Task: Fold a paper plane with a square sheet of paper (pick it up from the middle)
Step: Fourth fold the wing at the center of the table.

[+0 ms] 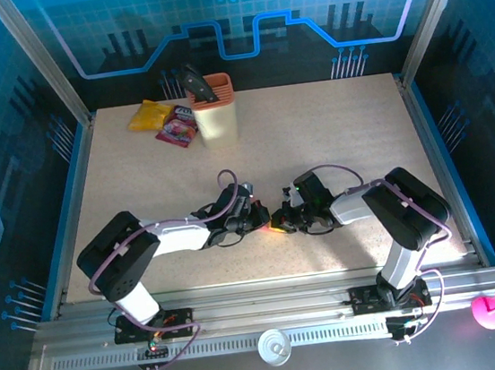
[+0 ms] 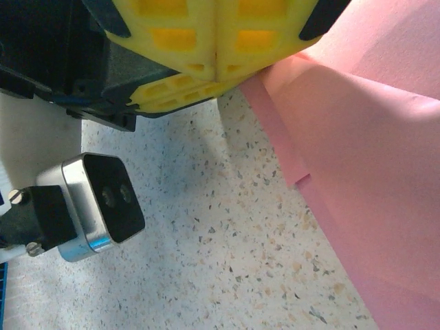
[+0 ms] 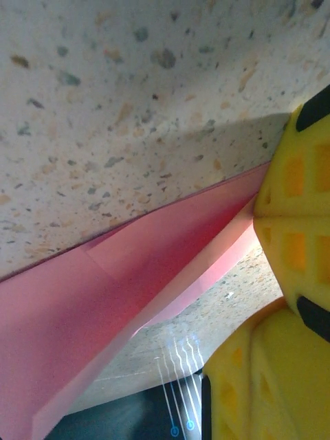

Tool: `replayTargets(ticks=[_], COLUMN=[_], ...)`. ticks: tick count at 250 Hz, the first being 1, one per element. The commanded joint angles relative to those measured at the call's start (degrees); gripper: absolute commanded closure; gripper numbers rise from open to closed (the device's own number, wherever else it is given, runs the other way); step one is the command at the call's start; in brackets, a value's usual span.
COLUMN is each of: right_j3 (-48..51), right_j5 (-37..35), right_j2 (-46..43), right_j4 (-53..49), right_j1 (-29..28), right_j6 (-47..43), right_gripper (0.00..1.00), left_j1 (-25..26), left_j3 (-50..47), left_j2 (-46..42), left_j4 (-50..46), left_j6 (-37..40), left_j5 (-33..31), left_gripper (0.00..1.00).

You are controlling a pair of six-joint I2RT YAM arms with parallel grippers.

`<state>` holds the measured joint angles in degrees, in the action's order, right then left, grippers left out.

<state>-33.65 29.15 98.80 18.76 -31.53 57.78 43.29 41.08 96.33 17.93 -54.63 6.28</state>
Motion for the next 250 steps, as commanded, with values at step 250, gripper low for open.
replayTargets(ticks=[250], right_j3=[2.4], right_j5=[-9.2], right_j2=[7.9], right_j4=[-21.2], right_j1=[1.1], right_j6=[-1.3], right_gripper=[1.00], left_j1=[-12.4], left_j3=[-5.2], left_j2=[7.7], left_j4=[1.8], left_j6=[-3.1], left_j5=[-1.5], left_gripper=[1.00])
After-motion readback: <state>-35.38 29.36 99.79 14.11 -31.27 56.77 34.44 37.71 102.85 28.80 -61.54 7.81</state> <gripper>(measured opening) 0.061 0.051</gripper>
